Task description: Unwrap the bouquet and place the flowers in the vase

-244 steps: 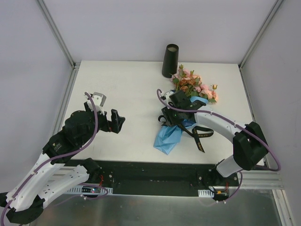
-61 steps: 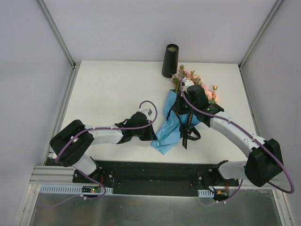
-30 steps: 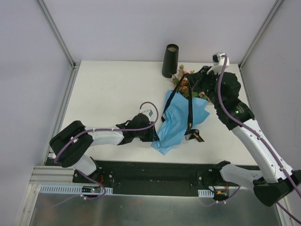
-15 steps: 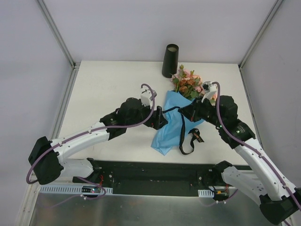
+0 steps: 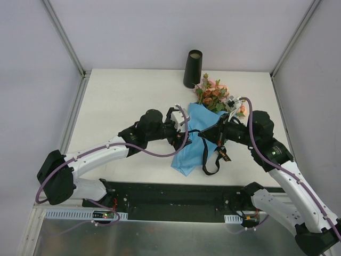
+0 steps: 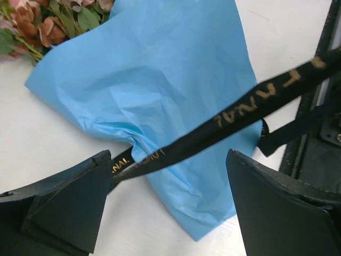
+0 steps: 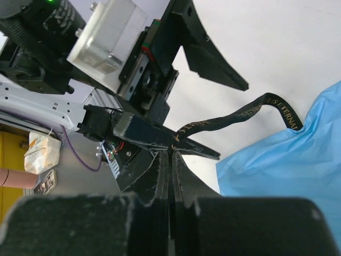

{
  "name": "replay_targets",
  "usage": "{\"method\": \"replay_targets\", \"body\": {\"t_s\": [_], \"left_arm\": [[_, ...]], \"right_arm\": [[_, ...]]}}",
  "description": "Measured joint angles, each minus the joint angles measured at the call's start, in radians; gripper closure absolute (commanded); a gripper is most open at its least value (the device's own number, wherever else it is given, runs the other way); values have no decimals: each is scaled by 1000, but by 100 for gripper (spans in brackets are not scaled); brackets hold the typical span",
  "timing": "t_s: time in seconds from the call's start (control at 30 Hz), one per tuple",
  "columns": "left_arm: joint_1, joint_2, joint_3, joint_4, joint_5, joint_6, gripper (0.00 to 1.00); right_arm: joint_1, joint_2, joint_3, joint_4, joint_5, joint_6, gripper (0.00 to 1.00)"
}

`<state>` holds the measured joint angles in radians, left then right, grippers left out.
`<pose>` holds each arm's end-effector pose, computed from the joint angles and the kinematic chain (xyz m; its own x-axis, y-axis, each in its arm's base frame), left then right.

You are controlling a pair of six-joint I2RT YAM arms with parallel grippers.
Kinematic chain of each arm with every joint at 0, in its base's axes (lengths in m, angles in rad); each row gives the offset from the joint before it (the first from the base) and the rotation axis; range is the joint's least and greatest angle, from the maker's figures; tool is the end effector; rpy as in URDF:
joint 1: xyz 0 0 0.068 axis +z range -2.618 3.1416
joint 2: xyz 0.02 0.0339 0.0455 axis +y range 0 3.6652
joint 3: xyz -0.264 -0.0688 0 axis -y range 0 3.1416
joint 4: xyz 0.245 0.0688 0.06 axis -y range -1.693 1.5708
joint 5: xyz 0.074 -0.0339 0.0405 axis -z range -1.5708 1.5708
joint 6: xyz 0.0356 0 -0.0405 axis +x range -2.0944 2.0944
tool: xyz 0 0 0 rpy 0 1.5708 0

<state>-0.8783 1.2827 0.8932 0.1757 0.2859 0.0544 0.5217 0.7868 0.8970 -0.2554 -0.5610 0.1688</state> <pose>0.1839 -0.2374 0.3061 -0.0855 0.1848 -0.9790 0.9204 0.3910 -0.0066 0.1410 0.1029 0.3719 -0.2712 0.0082 -0.9625 -0.8448 0.4771 0.2421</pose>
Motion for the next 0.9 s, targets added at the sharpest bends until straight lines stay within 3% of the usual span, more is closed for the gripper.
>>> {"method": "replay_targets", "body": {"t_s": [0.13,0.2,0.3,0.33,0.47,0.6,0.9], "left_arm": [[0,37,0,36,2,75,22],[0,63,3,41,10,101,46],[0,99,17,43,22,123,94],[0,105,23,43,21,123,100],[0,111,76,27,-34,127,100],[0,114,154,5,-135,113,100],[0,110,173,-2,-417,40,100]], "right_arm": [[0,-10,0,-10,-24,-1,100],[0,-16,0,-11,-30,-1,100],[0,-26,0,-11,-31,2,96],[0,-29,0,-11,-31,3,92],[0,-58,-32,-10,8,31,71],[0,-105,-90,-3,163,122,57],[0,-210,-243,50,545,368,52]]}}
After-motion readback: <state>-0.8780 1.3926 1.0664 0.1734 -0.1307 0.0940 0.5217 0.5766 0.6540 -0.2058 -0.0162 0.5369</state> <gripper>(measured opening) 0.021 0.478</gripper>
